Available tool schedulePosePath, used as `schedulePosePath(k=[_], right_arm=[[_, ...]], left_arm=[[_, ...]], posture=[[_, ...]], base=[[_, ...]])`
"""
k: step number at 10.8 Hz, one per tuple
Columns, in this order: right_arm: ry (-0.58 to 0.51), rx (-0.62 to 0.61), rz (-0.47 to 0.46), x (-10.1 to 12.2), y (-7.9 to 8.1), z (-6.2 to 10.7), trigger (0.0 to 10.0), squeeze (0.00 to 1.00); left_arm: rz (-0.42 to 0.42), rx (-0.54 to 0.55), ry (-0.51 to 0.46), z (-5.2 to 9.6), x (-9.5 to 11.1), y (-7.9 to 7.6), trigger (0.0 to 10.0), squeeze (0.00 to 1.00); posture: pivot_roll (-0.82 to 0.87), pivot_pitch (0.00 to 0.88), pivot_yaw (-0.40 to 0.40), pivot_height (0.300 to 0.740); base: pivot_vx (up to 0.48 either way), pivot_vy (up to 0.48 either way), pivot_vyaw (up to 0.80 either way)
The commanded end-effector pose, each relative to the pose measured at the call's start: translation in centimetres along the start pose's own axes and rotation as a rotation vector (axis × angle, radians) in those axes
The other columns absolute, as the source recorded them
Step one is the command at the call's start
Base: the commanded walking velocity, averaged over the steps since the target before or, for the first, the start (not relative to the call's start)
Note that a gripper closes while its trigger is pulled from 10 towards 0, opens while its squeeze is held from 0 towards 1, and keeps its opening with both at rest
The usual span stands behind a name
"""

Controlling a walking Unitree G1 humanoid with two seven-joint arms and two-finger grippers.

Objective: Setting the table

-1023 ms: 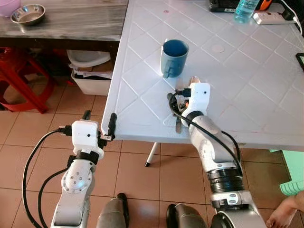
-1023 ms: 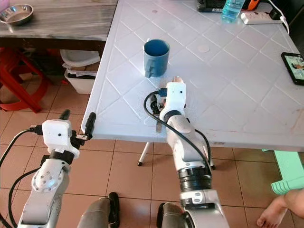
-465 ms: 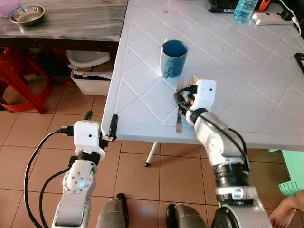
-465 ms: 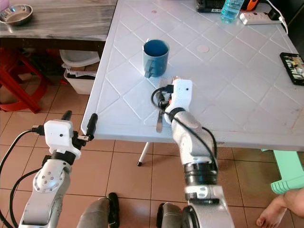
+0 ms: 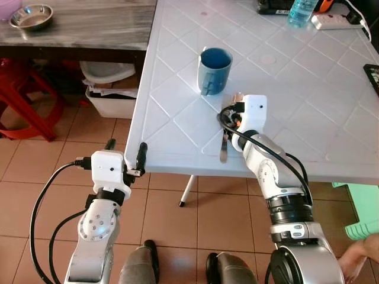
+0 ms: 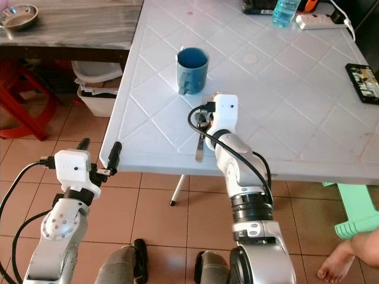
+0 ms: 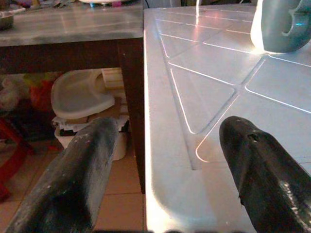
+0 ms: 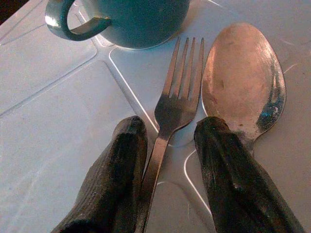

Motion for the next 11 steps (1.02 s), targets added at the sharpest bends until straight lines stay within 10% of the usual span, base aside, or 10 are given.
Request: schedulePosePath(k=[1,5,6,7,11], right_arm=[[0.110,0.038,-0.018,-3.0,1.3,-0.3,10.0,0.00],[0.128,0.110,-0.001,-3.3,3.8,-1.1,10.0,0.00],[0.154,0.128,0.025,-4.0,4.1,-1.1,2.2,0.00],[0.166,0.135,0.042,-4.4,4.0,-1.0,0.0,0.00],[0.222,0.151,0.053,-6.4,3.2,-0.4,0.0,0.00]], left_arm=[[-0.004,0.005,0.037,0.3,-0.8,0.4,10.0,0.00],[-0.005,0.000,0.036,0.0,-0.8,0.3,10.0,0.00],[-0.004,-0.001,0.037,0.0,-0.9,0.2,10.0,0.00],[-0.002,-0.002,0.038,0.0,-0.9,0.2,10.0,0.00],[0.002,-0.008,0.045,0.0,-1.1,-0.1,10.0,0.00]], posture=[[0.03,0.228,-0.006,0.740],[0.03,0.217,-0.006,0.740],[0.03,0.215,-0.010,0.740],[0.03,0.214,-0.011,0.740],[0.02,0.215,-0.012,0.740]], base=[[0.000,0.000,0.00],[0.000,0.000,0.00],[0.000,0.000,0.00],[0.000,0.000,0.00],[0.000,0.000,0.00]])
Point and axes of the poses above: a point about 5 cm out from each wrist's last joint towards the gripper, its own z axis pointing back from the gripper into the wrist, its own x axis along the axis of the wrist's last joint, y = z × x, the point moved 6 cm from there along -z, pointing out of the wrist towards the gripper, and after that the axes turned 9 degrees about z, right-handed, at the moved point
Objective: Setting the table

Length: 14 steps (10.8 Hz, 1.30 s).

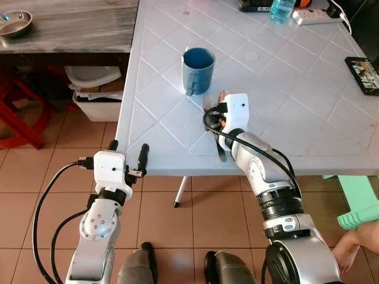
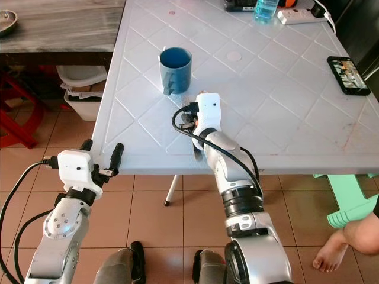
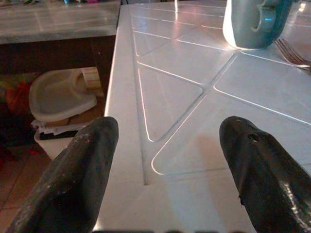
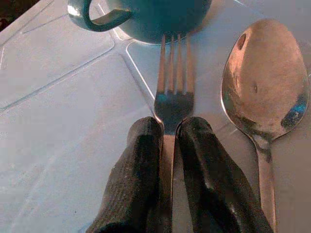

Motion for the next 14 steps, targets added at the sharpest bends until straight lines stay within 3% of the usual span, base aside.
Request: schedulePosePath(k=[1,3,6,7,9,14], right_arm=[[0.201,0.032,-0.048,-6.0,0.9,0.5,0.0,0.00],[0.193,0.036,-0.083,-6.0,1.3,0.5,0.0,0.00],[0.217,0.031,-0.257,-7.1,3.6,1.9,0.0,0.00],[0.178,0.042,-0.290,-6.2,4.2,2.1,0.0,0.00],[0.109,0.033,-0.280,-4.9,4.1,2.4,0.0,0.00],[0.127,-0.042,-0.313,-6.6,2.3,3.7,0.0,0.00]], left_arm=[[-0.001,0.005,0.028,0.2,-0.7,0.1,10.0,0.00],[-0.002,0.006,0.028,0.2,-0.6,0.2,10.0,0.00],[-0.002,0.023,0.038,0.5,-0.9,0.4,10.0,0.00],[-0.019,0.075,0.049,0.3,-1.1,1.2,10.0,0.00],[-0.016,0.106,0.042,0.0,-0.9,1.9,10.0,0.00],[-0.019,0.161,0.047,-0.7,-1.0,2.9,10.0,0.00]], posture=[[0.02,0.216,-0.012,0.740],[0.03,0.219,-0.012,0.740],[0.02,0.219,-0.017,0.740],[0.02,0.222,-0.021,0.740],[0.02,0.216,-0.025,0.740],[0.00,0.192,-0.025,0.740]], base=[[0.000,0.000,0.00],[0.000,0.000,0.00],[0.000,0.000,0.00],[0.000,0.000,0.00],[0.000,0.000,0.00],[0.000,0.480,0.00]])
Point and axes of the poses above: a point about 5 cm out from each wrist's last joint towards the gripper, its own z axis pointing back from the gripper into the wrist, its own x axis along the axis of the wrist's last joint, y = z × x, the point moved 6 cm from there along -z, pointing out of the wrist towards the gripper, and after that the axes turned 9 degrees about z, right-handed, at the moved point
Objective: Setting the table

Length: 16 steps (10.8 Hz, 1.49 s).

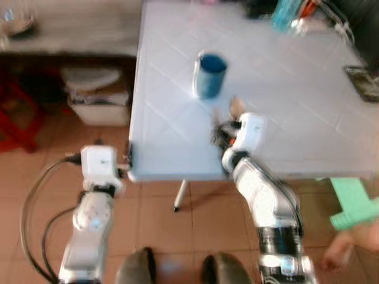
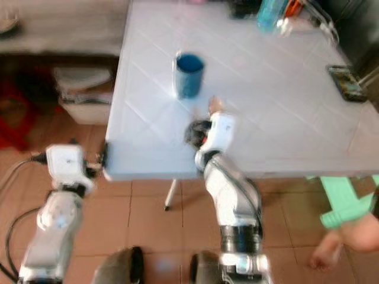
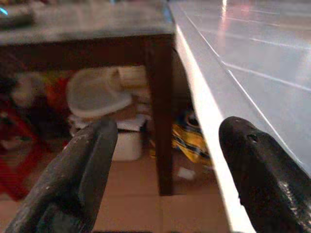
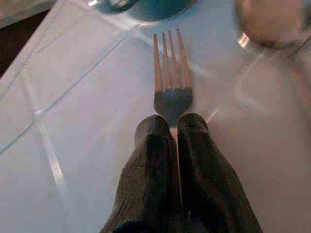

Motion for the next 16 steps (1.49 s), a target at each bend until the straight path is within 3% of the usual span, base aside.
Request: schedulePosePath(k=[1,5,8,11,12,13,14,16], right_arm=[[0.127,0.051,0.003,-3.9,1.1,0.2,0.0,0.00],[0.089,0.020,0.022,-4.0,0.1,0.4,0.0,0.00],[-0.049,0.028,0.103,-1.4,0.3,0.2,0.0,0.00],[-0.169,0.014,0.112,1.1,0.1,0.0,0.0,0.00],[-0.212,0.015,0.135,2.0,0.1,0.1,0.7,0.00],[-0.243,0.013,0.148,2.6,0.1,0.3,2.4,0.00],[-0.291,0.018,0.181,3.4,0.1,0.7,10.0,0.00],[-0.315,-0.027,0.189,3.5,-1.0,1.2,10.0,0.00]], left_arm=[[-0.008,0.017,0.036,0.2,-0.9,0.3,10.0,0.00],[0.001,0.036,0.040,0.2,-1.2,0.5,10.0,0.00],[0.002,0.043,0.027,-0.4,-1.0,0.5,10.0,0.00],[0.010,0.041,0.031,-0.4,-1.2,0.1,10.0,0.00],[0.009,0.042,0.030,-0.4,-1.2,0.1,10.0,0.00],[0.006,0.040,0.024,-0.4,-1.1,0.1,10.0,0.00],[0.025,0.042,0.000,-0.3,-0.7,0.1,10.0,0.00],[0.044,0.036,-0.001,-0.5,-0.7,-0.8,10.0,0.00]], posture=[[0.01,0.187,-0.024,0.740],[0.01,0.171,-0.021,0.740],[0.00,0.154,-0.019,0.740],[0.00,0.148,-0.020,0.740],[0.01,0.146,-0.020,0.740],[0.01,0.145,-0.021,0.740],[0.00,0.133,-0.026,0.740],[0.00,0.137,-0.029,0.740]], base=[[0.000,0.480,0.00],[0.000,0.477,0.00],[0.000,0.469,0.00],[0.000,0.470,0.00],[0.000,0.472,0.00],[0.000,0.472,0.00],[0.251,0.409,0.00],[0.274,0.394,0.00]])
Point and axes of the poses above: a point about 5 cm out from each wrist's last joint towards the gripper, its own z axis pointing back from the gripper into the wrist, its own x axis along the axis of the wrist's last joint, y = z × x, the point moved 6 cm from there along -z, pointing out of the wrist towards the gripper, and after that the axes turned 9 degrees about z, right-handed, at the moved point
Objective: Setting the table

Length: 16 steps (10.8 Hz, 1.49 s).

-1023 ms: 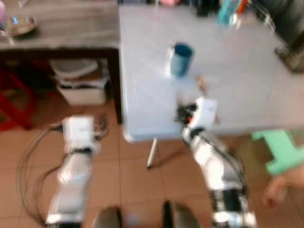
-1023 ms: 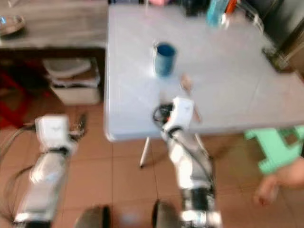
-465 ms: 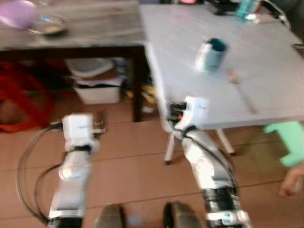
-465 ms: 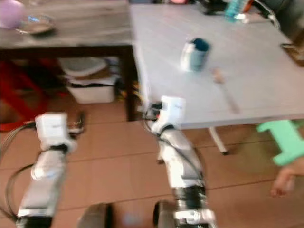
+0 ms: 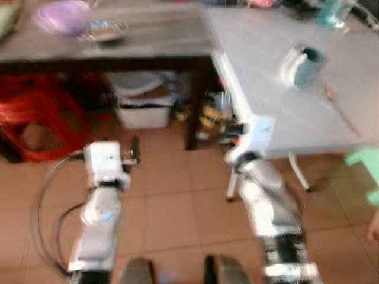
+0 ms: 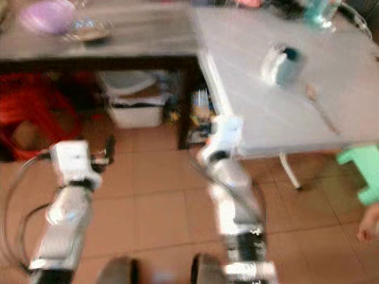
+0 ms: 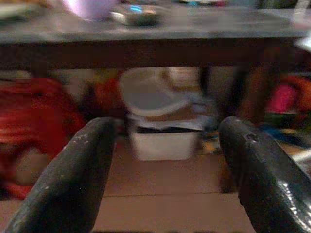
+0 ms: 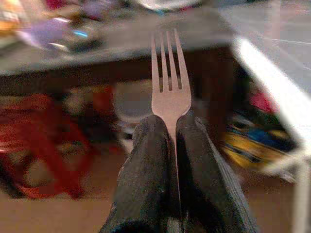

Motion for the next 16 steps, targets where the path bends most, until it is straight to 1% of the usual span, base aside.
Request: schedulePosePath(k=[1,2,4,5,6,7,8,9,10,11,12,13,16], right_arm=[[-0.044,-0.043,0.031,1.1,-1.6,0.4,10.0,0.00],[-0.043,-0.070,0.038,1.0,-2.4,0.8,10.0,0.00],[-0.052,-0.082,0.049,1.1,-2.8,0.9,10.0,0.00],[-0.080,-0.088,0.072,1.8,-3.0,1.0,10.0,0.00],[-0.127,-0.104,0.139,3.0,-3.6,1.7,10.0,0.00],[-0.141,-0.117,0.172,3.5,-4.2,2.4,10.0,0.00],[-0.133,-0.141,0.219,3.5,-5.3,3.7,10.0,0.00],[-0.122,-0.165,0.231,3.3,-6.2,4.6,10.0,0.00],[-0.112,-0.176,0.240,3.1,-6.5,5.0,10.0,0.00],[-0.105,-0.179,0.245,2.9,-6.5,5.2,10.0,0.00],[-0.107,-0.169,0.240,2.9,-6.1,4.9,10.0,0.00],[-0.112,-0.160,0.236,3.1,-5.7,4.6,10.0,0.00],[-0.109,-0.161,0.234,3.1,-5.7,4.6,10.0,0.00]], left_arm=[[0.014,-0.016,-0.012,-0.1,0.3,-0.9,10.0,0.00],[0.018,-0.017,-0.020,-0.2,0.4,-1.3,10.0,0.00],[0.023,-0.029,-0.031,-0.2,0.8,-1.9,10.0,0.00],[0.036,-0.025,-0.041,-0.3,1.1,-1.9,10.0,0.00],[0.036,-0.017,-0.060,-0.3,1.7,-1.5,10.0,0.00],[0.033,-0.006,-0.067,-0.1,2.0,-1.1,10.0,0.00],[0.013,0.016,-0.065,0.7,2.1,-0.1,10.0,0.00],[0.000,0.028,-0.063,1.4,2.1,0.6,10.0,0.00],[-0.007,0.033,-0.053,1.8,1.9,1.0,10.0,0.00],[-0.011,0.030,-0.045,2.0,1.8,0.9,10.0,0.00],[-0.014,0.015,-0.046,1.9,1.8,0.4,10.0,0.00],[-0.018,0.009,-0.052,1.8,1.9,0.2,10.0,0.00],[-0.020,0.005,-0.051,1.8,2.1,0.1,10.0,0.00]], posture=[[0.00,0.138,-0.029,0.740],[-0.01,0.139,-0.027,0.740],[-0.01,0.138,-0.026,0.740],[-0.01,0.137,-0.025,0.740],[-0.01,0.137,-0.024,0.740],[-0.02,0.141,-0.023,0.740],[-0.02,0.143,-0.020,0.740],[-0.02,0.145,-0.016,0.740],[-0.02,0.147,-0.015,0.740],[-0.02,0.146,-0.016,0.740],[-0.02,0.143,-0.015,0.740],[-0.02,0.140,-0.016,0.740],[-0.02,0.137,-0.014,0.740]], base=[[0.300,0.375,0.00],[0.356,0.319,0.00],[0.443,0.000,0.00],[0.469,0.000,0.00],[0.469,0.000,0.00],[0.469,0.000,0.00],[0.469,0.000,0.00],[0.469,0.000,0.00],[0.480,0.000,0.00],[0.480,0.000,0.00],[0.480,0.000,0.00],[0.480,0.000,0.00],[0.480,0.000,0.00]])
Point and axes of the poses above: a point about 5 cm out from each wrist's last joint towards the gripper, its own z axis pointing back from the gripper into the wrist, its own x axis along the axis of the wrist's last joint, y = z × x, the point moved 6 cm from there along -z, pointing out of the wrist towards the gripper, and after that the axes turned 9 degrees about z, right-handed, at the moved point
